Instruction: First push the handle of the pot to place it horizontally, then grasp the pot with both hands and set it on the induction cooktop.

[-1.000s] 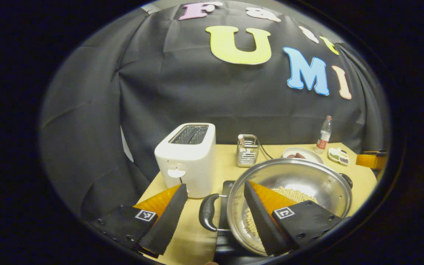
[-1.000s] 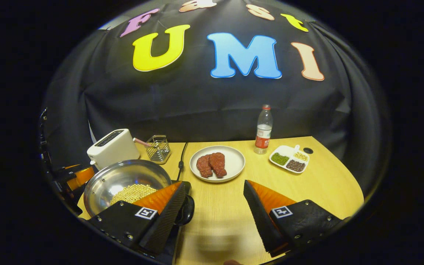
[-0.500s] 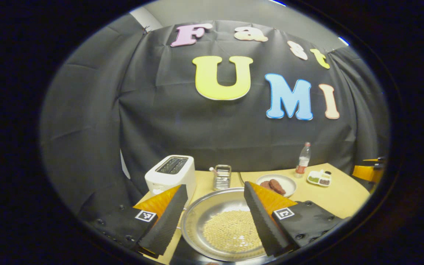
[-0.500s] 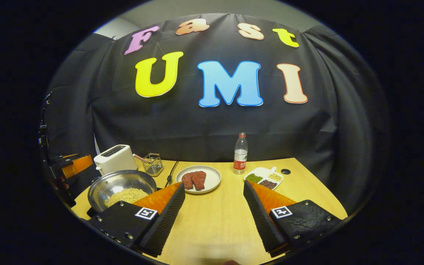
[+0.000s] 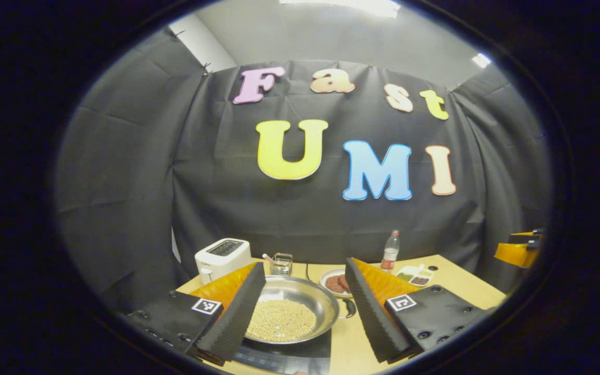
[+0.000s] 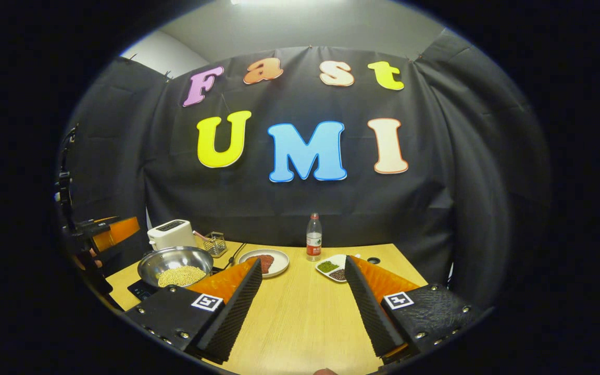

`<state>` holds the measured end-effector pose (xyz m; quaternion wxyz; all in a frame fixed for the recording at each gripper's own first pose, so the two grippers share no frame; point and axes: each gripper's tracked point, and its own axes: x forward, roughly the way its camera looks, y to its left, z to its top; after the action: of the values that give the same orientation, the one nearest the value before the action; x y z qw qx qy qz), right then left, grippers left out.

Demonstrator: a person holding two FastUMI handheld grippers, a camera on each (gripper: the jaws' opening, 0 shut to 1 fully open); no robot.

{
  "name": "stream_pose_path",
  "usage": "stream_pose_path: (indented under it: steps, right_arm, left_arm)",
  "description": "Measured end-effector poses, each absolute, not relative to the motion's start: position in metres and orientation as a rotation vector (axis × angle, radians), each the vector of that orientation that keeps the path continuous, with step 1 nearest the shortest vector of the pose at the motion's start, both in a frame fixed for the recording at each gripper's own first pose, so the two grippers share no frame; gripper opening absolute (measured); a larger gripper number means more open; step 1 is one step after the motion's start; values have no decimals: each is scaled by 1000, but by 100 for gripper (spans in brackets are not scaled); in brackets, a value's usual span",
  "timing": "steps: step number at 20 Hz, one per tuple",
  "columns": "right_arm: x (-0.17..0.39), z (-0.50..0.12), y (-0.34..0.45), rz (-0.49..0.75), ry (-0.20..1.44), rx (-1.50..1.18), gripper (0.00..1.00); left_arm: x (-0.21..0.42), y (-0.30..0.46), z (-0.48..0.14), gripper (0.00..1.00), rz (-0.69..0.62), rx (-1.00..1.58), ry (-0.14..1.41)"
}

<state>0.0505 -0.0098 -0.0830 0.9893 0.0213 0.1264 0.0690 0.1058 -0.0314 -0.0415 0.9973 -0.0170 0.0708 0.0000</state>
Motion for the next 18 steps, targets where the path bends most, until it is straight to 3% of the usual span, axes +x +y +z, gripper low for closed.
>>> stream_pose_path:
  steps: [4, 7, 8, 9, 18]
  right_arm:
    - [24, -51, -25, 141, 191, 59, 96]
    - [13, -32, -28, 131, 143, 64, 96]
    - [10, -26, -28, 121, 126, 63, 96]
    - [7, -20, -27, 111, 112, 67, 96]
    - [-27, 5, -3, 116, 53, 67, 96]
  left_arm:
    - [68, -62, -14, 94, -32, -22, 105]
    - [50, -62, 20, 100, -34, 18, 24]
    - [45, -62, 29, 94, -42, 24, 4]
    - [37, -61, 36, 100, -50, 28, -10]
    - [4, -38, 52, 99, -60, 29, -43]
